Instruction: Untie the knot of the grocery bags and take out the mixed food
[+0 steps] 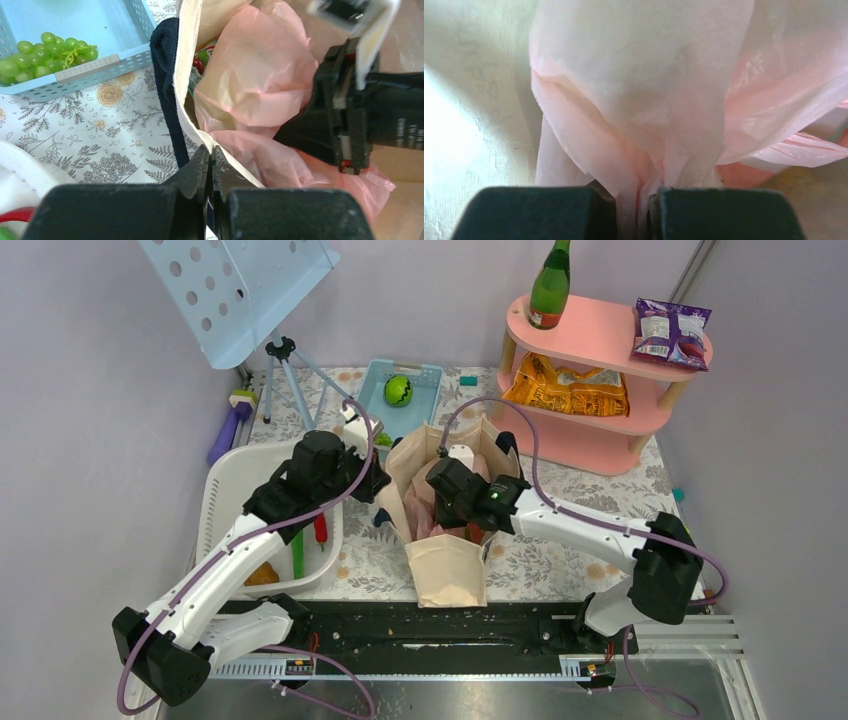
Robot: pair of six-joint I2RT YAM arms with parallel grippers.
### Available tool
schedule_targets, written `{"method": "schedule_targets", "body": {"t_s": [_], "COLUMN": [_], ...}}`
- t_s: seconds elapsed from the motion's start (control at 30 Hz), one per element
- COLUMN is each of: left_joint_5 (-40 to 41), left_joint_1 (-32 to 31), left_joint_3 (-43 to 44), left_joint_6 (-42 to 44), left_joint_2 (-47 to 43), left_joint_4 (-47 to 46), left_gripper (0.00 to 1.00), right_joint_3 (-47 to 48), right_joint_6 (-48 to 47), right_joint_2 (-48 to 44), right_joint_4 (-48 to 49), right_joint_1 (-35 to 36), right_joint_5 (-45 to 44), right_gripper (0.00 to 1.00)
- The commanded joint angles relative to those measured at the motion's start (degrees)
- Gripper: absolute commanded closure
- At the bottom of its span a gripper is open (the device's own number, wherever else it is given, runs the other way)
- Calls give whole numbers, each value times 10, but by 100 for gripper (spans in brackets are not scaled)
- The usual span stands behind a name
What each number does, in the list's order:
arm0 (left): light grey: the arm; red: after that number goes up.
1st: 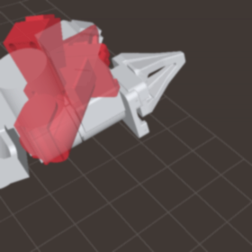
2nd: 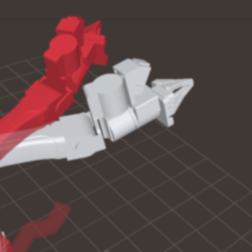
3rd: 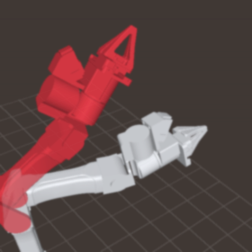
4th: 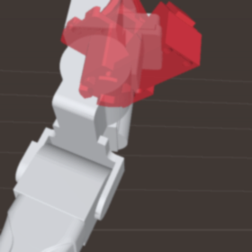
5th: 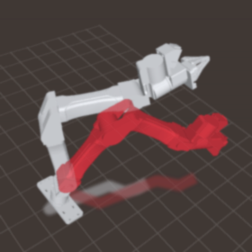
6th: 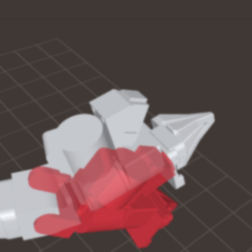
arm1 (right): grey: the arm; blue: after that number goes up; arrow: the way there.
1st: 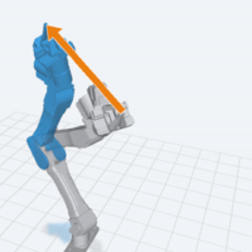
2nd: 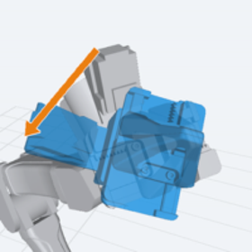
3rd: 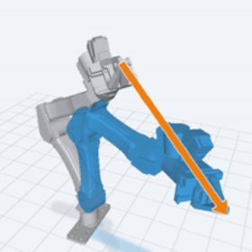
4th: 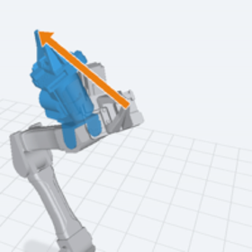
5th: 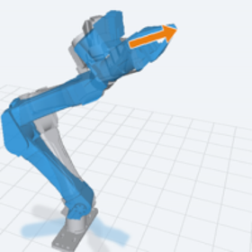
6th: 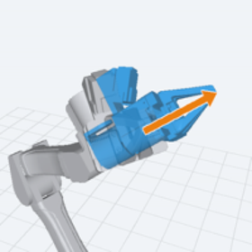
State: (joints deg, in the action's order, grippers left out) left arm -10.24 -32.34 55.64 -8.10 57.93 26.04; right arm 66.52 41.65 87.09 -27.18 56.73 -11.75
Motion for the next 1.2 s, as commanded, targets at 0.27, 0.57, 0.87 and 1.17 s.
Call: {"method": "schedule_targets", "body": {"t_s": [0.27,0.57,0.87,1.17], "left_joint_5": [-3,43,55,55], "left_joint_1": [-55,-169,-244,-286], "left_joint_3": [2,20,148,259], "left_joint_6": [-125,-261,-313,-341], "left_joint_2": [19,119,294,405], "left_joint_4": [-101,-279,-407,-488], "left_gripper": [100,100,100,100], "right_joint_3": [-46,-70,-42,7], "right_joint_6": [-68,-112,-166,-206], "right_joint_2": [-126,-201,-222,-258], "right_joint_4": [-69,-92,-88,-105], "right_joint_1": [-146,-267,-367,-396], "right_joint_5": [-151,-188,-213,-211], "right_gripper": [100,100,100,100]}}
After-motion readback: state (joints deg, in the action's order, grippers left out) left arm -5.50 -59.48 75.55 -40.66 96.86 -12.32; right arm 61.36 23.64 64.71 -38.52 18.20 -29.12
